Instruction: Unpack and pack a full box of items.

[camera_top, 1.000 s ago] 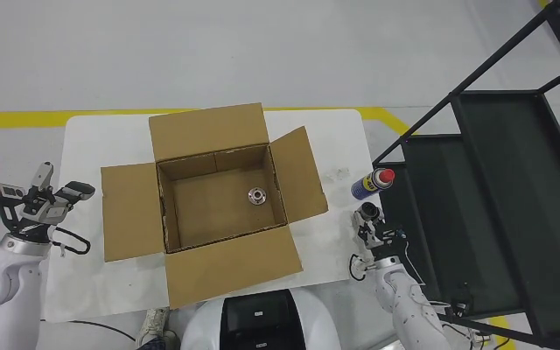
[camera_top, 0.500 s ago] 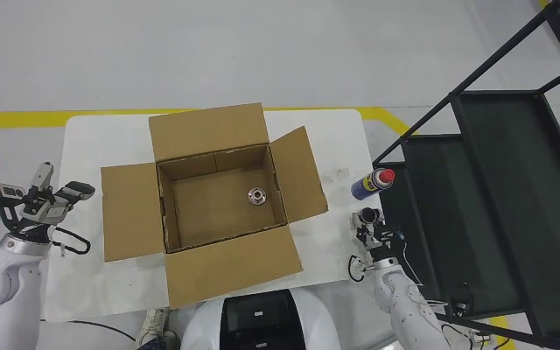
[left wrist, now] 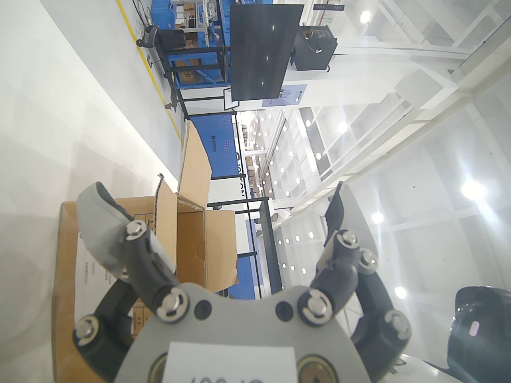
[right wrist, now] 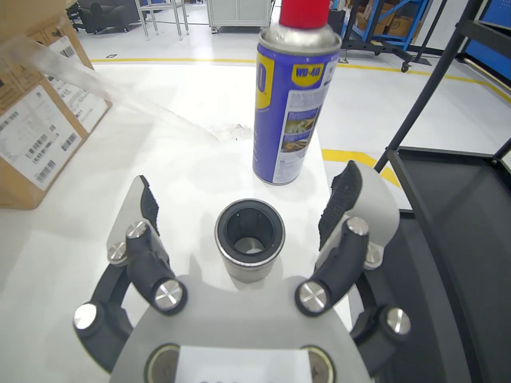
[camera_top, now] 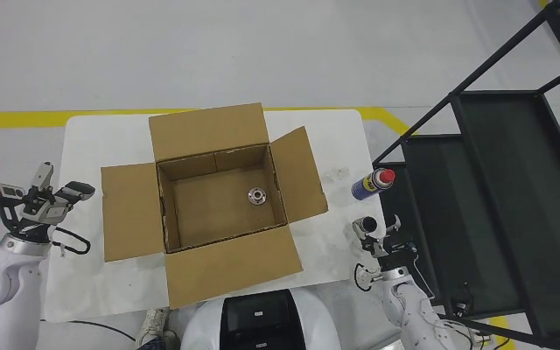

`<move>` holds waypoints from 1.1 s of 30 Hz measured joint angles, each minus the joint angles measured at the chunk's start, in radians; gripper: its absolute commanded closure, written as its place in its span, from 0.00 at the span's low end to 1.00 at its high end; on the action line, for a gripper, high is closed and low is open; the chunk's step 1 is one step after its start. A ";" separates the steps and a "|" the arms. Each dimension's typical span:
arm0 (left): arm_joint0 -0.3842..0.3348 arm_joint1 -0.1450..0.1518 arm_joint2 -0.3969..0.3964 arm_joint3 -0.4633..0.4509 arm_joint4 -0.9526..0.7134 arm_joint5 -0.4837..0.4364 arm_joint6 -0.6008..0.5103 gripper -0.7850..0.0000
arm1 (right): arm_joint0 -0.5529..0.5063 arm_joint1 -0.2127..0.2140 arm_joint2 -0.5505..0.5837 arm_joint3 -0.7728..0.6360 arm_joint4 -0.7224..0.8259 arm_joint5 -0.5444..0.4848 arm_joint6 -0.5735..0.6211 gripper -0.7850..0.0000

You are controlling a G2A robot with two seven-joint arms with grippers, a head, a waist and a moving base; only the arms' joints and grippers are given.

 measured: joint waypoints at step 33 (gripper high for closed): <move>0.000 0.000 0.000 0.000 0.000 0.000 0.000 0.00 | -0.182 0.035 -0.034 -0.974 0.150 -0.172 0.980 0.00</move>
